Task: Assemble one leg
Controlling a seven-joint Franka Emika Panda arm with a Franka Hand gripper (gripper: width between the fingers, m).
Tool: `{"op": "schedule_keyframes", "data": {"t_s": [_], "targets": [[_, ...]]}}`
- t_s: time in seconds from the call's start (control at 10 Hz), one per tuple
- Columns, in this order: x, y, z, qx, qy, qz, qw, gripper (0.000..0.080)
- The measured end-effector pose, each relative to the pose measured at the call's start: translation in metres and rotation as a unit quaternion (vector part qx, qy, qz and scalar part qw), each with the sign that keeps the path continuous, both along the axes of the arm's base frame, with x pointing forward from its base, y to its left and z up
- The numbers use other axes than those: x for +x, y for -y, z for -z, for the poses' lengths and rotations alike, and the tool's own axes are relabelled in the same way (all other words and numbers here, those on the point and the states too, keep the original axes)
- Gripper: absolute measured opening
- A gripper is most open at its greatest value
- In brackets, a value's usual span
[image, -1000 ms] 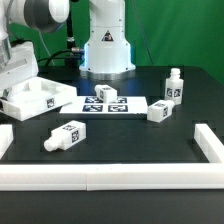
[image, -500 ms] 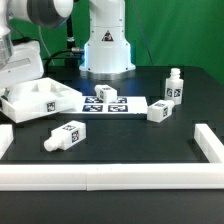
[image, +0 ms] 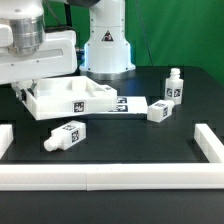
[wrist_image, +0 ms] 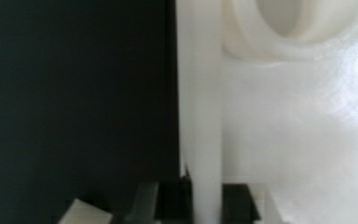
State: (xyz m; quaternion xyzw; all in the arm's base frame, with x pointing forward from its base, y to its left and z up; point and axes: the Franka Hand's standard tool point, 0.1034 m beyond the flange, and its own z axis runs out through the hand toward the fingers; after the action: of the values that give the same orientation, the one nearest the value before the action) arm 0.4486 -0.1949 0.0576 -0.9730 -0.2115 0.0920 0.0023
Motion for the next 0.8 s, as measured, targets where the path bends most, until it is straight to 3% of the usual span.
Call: {"op": "schedule_keyframes", "data": {"t_s": [0.1, 0.4, 0.5, 0.8], "targets": [[-0.004, 0.005, 0.002, -0.001, -0.002, 0.008, 1.0, 0.0056], [-0.002, 0.002, 0.002, -0.001, -0.003, 0.009, 1.0, 0.0056], [0.005, -0.006, -0.007, -0.006, -0.001, 0.049, 0.999, 0.0056], [0.06, -0.042, -0.039, -0.008, 0.009, 0.129, 0.992, 0.0056]]}}
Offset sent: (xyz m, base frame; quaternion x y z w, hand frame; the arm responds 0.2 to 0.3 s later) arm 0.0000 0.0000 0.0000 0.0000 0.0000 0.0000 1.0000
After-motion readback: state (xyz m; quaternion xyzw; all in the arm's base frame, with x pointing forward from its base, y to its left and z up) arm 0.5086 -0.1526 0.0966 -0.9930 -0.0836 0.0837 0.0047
